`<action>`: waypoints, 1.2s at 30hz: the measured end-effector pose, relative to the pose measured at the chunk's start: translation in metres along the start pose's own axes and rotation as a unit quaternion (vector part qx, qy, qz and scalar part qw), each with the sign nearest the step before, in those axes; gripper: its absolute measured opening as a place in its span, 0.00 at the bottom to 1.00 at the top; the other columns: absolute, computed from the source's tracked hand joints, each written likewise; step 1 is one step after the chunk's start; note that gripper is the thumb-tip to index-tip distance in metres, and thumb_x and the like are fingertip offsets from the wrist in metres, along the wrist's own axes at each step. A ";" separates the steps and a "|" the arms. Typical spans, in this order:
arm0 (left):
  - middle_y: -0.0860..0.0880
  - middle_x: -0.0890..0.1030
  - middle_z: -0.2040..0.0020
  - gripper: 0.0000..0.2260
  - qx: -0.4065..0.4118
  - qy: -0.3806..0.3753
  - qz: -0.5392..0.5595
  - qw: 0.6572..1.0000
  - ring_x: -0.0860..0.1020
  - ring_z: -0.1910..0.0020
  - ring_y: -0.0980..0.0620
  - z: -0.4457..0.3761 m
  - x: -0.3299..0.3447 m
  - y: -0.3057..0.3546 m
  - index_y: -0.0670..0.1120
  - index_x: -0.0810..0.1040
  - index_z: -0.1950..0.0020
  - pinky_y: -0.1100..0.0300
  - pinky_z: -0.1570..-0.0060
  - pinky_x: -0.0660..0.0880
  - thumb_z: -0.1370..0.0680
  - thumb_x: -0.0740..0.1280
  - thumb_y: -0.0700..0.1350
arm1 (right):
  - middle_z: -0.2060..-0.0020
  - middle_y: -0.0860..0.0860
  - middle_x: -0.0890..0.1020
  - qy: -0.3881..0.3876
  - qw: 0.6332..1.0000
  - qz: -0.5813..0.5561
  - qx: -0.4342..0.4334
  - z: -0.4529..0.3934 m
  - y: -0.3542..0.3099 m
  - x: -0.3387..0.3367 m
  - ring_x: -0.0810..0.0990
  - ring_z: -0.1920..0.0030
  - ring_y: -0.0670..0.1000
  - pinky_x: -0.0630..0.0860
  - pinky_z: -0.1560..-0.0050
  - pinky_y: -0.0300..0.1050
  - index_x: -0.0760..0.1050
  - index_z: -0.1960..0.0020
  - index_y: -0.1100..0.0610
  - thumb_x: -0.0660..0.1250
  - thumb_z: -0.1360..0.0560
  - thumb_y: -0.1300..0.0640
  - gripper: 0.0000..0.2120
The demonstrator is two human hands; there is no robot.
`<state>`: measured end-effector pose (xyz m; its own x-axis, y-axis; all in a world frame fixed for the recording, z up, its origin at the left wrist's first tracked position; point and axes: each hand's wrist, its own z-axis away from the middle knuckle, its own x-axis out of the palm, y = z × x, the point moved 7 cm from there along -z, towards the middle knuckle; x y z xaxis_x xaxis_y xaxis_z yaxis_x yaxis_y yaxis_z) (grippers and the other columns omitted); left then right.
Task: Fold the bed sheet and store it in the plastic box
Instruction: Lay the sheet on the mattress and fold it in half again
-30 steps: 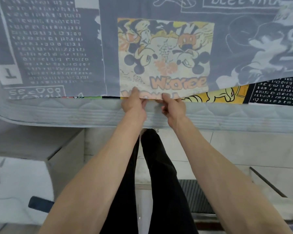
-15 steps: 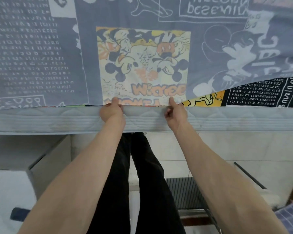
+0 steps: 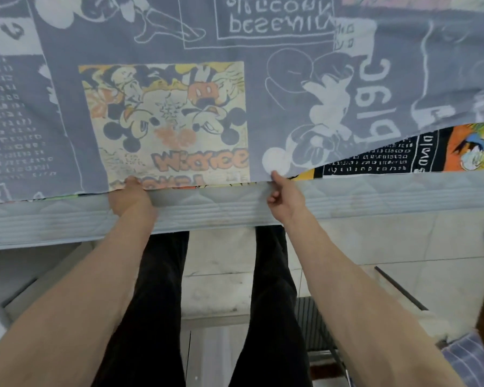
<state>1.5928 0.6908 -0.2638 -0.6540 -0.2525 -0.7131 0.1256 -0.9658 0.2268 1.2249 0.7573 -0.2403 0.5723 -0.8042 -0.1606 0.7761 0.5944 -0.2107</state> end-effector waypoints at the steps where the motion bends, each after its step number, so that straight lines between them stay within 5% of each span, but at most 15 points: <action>1: 0.44 0.76 0.29 0.28 0.001 0.012 0.005 1.000 0.78 0.34 0.44 0.006 -0.001 0.000 0.43 0.69 0.25 0.47 0.35 0.77 0.20 0.65 0.56 | 0.70 0.48 0.71 -0.020 1.000 -0.017 -0.005 -0.001 -0.009 -0.001 0.62 0.79 0.43 0.59 0.79 0.35 0.73 0.54 0.53 0.69 0.22 0.60 0.06; 4: 0.42 0.71 0.25 0.29 0.029 0.025 0.019 0.999 0.74 0.28 0.41 0.033 0.005 -0.005 0.44 0.65 0.21 0.45 0.31 0.73 0.20 0.61 0.53 | 0.68 0.47 0.72 -0.079 0.994 -0.077 -0.021 -0.007 -0.051 -0.006 0.61 0.77 0.44 0.59 0.76 0.36 0.74 0.48 0.54 0.67 0.20 0.55 0.04; 7: 0.41 0.70 0.24 0.36 -0.007 0.002 0.068 0.998 0.74 0.30 0.43 0.095 0.035 -0.030 0.44 0.61 0.21 0.44 0.29 0.72 0.25 0.68 0.55 | 0.71 0.46 0.71 -0.093 0.990 -0.108 -0.007 -0.016 -0.080 -0.024 0.61 0.78 0.43 0.59 0.79 0.35 0.76 0.51 0.53 0.66 0.20 0.51 0.06; 10: 0.42 0.76 0.33 0.36 -0.072 -0.039 0.173 0.981 0.80 0.44 0.46 0.162 0.081 -0.059 0.46 0.62 0.29 0.44 0.36 0.78 0.30 0.77 0.52 | 0.69 0.46 0.70 -0.105 0.989 -0.100 0.018 -0.023 -0.089 -0.041 0.61 0.78 0.43 0.58 0.78 0.34 0.74 0.56 0.53 0.66 0.19 0.56 0.06; 13: 0.40 0.73 0.29 0.36 -0.062 -0.069 0.129 0.987 0.77 0.35 0.40 0.199 0.119 -0.070 0.43 0.63 0.26 0.45 0.35 0.77 0.27 0.75 0.55 | 0.69 0.47 0.70 -0.103 0.992 -0.071 0.032 -0.031 -0.087 -0.057 0.61 0.75 0.44 0.59 0.77 0.35 0.73 0.56 0.53 0.68 0.22 0.61 0.07; 15: 0.40 0.78 0.34 0.31 -0.079 -0.114 0.154 0.978 0.80 0.48 0.44 0.223 0.142 -0.076 0.43 0.69 0.30 0.53 0.50 0.82 0.25 0.73 0.58 | 0.70 0.48 0.71 -0.090 0.995 -0.025 0.031 -0.035 -0.082 -0.068 0.63 0.75 0.44 0.62 0.78 0.35 0.74 0.54 0.54 0.71 0.23 0.61 0.06; 17: 0.47 0.82 0.52 0.23 -0.106 -0.189 0.181 0.959 0.74 0.66 0.51 0.248 0.165 -0.078 0.46 0.77 0.34 0.64 0.72 0.75 0.22 0.70 0.60 | 0.70 0.49 0.76 -0.086 0.996 0.026 0.021 -0.035 -0.079 -0.074 0.65 0.77 0.44 0.65 0.78 0.36 0.75 0.49 0.54 0.73 0.24 0.58 0.08; 18: 0.50 0.77 0.61 0.19 -0.118 -0.212 0.179 0.954 0.70 0.70 0.53 0.256 0.172 -0.081 0.48 0.78 0.37 0.66 0.76 0.71 0.21 0.69 0.60 | 0.70 0.49 0.77 -0.082 0.996 0.038 0.015 -0.036 -0.079 -0.075 0.66 0.77 0.44 0.66 0.78 0.36 0.75 0.47 0.55 0.74 0.25 0.58 0.10; 21: 0.50 0.75 0.65 0.14 -0.118 -0.211 0.158 0.957 0.68 0.72 0.54 0.264 0.178 -0.089 0.47 0.79 0.41 0.63 0.71 0.71 0.20 0.70 0.54 | 0.66 0.51 0.76 -0.062 0.997 0.053 -0.013 -0.039 -0.088 -0.076 0.68 0.75 0.45 0.69 0.76 0.37 0.74 0.47 0.55 0.75 0.26 0.60 0.13; 24: 0.50 0.84 0.48 0.19 -0.103 -0.196 0.152 0.963 0.73 0.68 0.54 0.261 0.178 -0.093 0.41 0.80 0.35 0.60 0.62 0.75 0.21 0.73 0.50 | 0.62 0.52 0.76 -0.054 0.998 0.030 -0.017 -0.046 -0.097 -0.076 0.67 0.75 0.46 0.69 0.76 0.38 0.75 0.46 0.55 0.75 0.27 0.60 0.13; 30: 0.53 0.78 0.62 0.11 -0.104 -0.212 0.124 0.964 0.74 0.67 0.56 0.258 0.181 -0.093 0.48 0.80 0.48 0.63 0.69 0.74 0.24 0.76 0.53 | 0.66 0.50 0.79 -0.027 0.996 0.061 -0.054 -0.052 -0.100 -0.088 0.65 0.78 0.45 0.67 0.75 0.38 0.78 0.54 0.56 0.75 0.26 0.59 0.06; 36: 0.52 0.75 0.62 0.11 -0.003 -0.184 0.170 0.968 0.71 0.62 0.53 0.258 0.174 -0.105 0.47 0.75 0.59 0.56 0.54 0.69 0.20 0.72 0.47 | 0.73 0.46 0.76 0.024 0.983 0.107 -0.150 -0.042 -0.110 -0.090 0.66 0.79 0.46 0.67 0.76 0.37 0.75 0.60 0.56 0.74 0.27 0.59 0.08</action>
<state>1.2736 0.7634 -0.2407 -0.7956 -0.5185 -0.3133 0.3832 -0.8313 0.4025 1.0770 0.7645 -0.2435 0.6946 -0.6644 -0.2759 0.5225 0.7296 -0.4412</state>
